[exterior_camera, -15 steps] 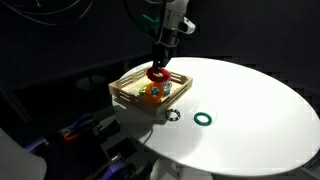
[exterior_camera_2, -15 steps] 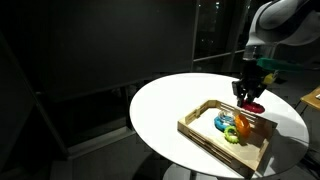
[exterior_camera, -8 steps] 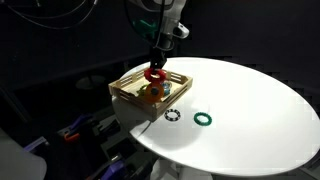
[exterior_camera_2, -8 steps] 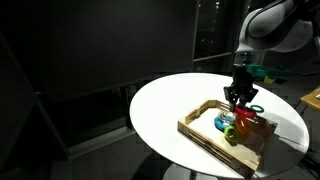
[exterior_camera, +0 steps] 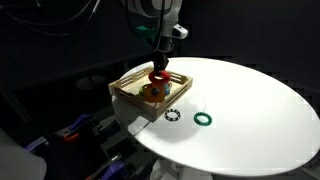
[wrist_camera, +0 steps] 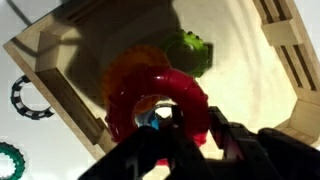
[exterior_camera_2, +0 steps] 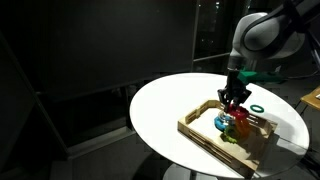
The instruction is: Pick up the red ring from the table and put it in the tray
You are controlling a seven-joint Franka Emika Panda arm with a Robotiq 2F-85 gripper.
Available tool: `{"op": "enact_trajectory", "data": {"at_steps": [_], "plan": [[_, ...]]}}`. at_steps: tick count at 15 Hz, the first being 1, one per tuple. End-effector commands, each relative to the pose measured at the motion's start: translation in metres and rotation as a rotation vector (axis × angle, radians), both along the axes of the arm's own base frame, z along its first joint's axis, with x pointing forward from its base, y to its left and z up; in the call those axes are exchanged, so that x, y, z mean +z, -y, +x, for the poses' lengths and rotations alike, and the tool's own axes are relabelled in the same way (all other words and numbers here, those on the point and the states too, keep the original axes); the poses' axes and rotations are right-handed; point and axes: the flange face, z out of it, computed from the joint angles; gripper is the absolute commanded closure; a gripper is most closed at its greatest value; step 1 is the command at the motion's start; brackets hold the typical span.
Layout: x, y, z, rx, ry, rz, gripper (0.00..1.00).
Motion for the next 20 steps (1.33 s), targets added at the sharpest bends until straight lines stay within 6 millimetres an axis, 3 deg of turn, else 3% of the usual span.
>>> {"op": "enact_trajectory", "data": {"at_steps": [1,2,4,8,14,20], "plan": [[0.0,0.0,0.01,-0.021,0.015,-0.044,0.71],[-0.001,0.0,0.011,-0.023,0.015,-0.051,0.43],[-0.001,0.002,0.012,-0.024,0.015,-0.061,0.36],[0.003,0.008,0.011,-0.032,0.004,-0.058,0.04],[0.013,0.035,0.006,-0.05,-0.072,-0.059,0.0],[0.047,0.077,-0.006,-0.008,-0.131,-0.091,0.0]]}}
